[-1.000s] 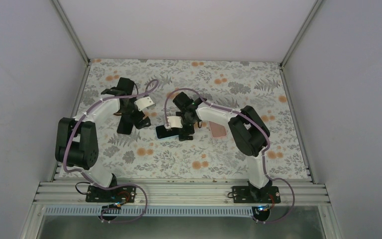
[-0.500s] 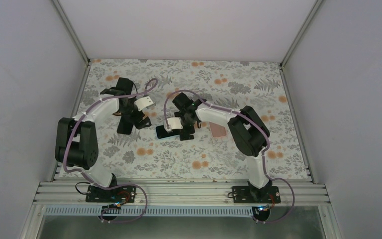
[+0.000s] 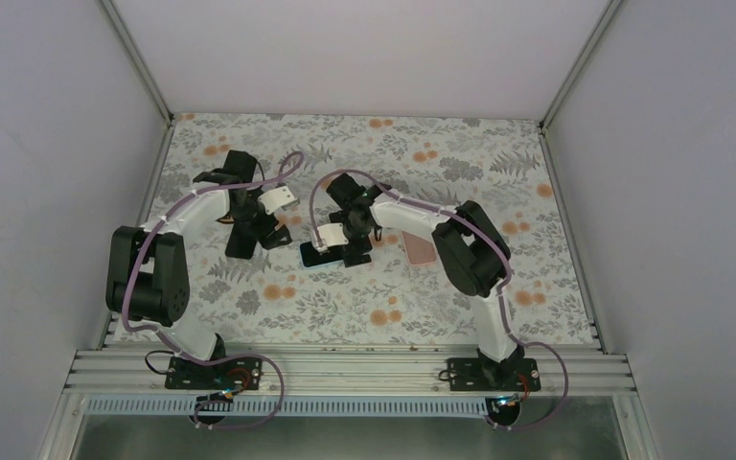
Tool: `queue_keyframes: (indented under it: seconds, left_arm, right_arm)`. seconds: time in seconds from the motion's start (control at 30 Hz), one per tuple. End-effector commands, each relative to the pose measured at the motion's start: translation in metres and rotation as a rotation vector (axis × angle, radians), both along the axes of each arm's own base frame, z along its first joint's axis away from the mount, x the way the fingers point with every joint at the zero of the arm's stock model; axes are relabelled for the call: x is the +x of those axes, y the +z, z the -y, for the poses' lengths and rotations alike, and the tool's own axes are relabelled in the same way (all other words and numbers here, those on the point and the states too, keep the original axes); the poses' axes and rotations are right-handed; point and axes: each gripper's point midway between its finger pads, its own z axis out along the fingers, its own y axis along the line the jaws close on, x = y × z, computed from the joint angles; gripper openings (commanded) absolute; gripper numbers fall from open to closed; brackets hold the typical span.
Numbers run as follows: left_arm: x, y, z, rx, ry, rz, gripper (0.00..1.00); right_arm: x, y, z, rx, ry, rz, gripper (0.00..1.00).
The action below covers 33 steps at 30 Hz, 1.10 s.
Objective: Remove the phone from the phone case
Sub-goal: Pick up the phone at the center of the board.
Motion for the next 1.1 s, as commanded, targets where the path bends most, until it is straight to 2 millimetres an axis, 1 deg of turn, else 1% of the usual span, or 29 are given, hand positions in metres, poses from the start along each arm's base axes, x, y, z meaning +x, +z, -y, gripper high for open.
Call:
queue_keyframes:
  seconds: [0.0, 0.07, 0.2, 0.33, 0.53, 0.6, 0.67, 0.73, 0.77, 0.9, 1.0, 1.07]
  left_arm:
    - [0.0, 0.0, 0.003, -0.034, -0.002, 0.0, 1.0]
    - [0.001, 0.0, 0.004, -0.037, -0.003, -0.002, 1.0]
    - [-0.001, -0.002, 0.004, -0.042, -0.005, -0.01, 1.0]
    - [-0.005, -0.005, 0.004, -0.041, -0.01, -0.025, 1.0]
    - [-0.007, -0.008, 0.0, -0.028, 0.002, -0.019, 1.0]
    - [-0.005, -0.004, -0.001, -0.039, 0.014, -0.014, 1.0]
    - [-0.001, 0.004, -0.001, -0.074, 0.031, -0.004, 1.0]
    - [0.004, 0.015, -0.002, -0.111, 0.05, 0.013, 1.0]
    - [0.007, 0.02, -0.002, -0.126, 0.059, 0.026, 1.0]
    - [0.013, 0.035, -0.001, -0.17, 0.078, 0.055, 1.0]
    - [0.013, 0.042, 0.003, -0.221, 0.083, 0.046, 1.0]
    - [0.01, 0.045, 0.009, -0.282, 0.082, 0.007, 1.0]
  right_arm:
    - [-0.004, 0.003, -0.008, -0.002, 0.031, -0.035, 1.0]
    - [-0.002, 0.003, -0.01, -0.01, 0.019, -0.05, 1.0]
    - [-0.002, -0.005, -0.009, -0.054, -0.001, -0.103, 1.0]
    - [-0.007, -0.015, -0.005, -0.101, -0.015, -0.167, 1.0]
    - [-0.011, -0.028, 0.004, -0.145, -0.048, -0.188, 1.0]
    - [-0.008, -0.031, 0.006, -0.15, -0.072, -0.17, 0.98]
    - [-0.004, -0.035, 0.008, -0.154, -0.102, -0.146, 0.95]
    - [0.004, -0.037, 0.008, -0.144, -0.139, -0.097, 0.92]
    - [0.006, -0.037, 0.009, -0.139, -0.155, -0.076, 0.84]
    - [0.012, -0.035, 0.01, -0.1, -0.202, -0.021, 0.7]
    - [0.013, -0.026, 0.006, -0.048, -0.226, 0.0, 0.64]
    - [0.015, -0.015, 0.002, 0.0, -0.242, 0.019, 0.61]
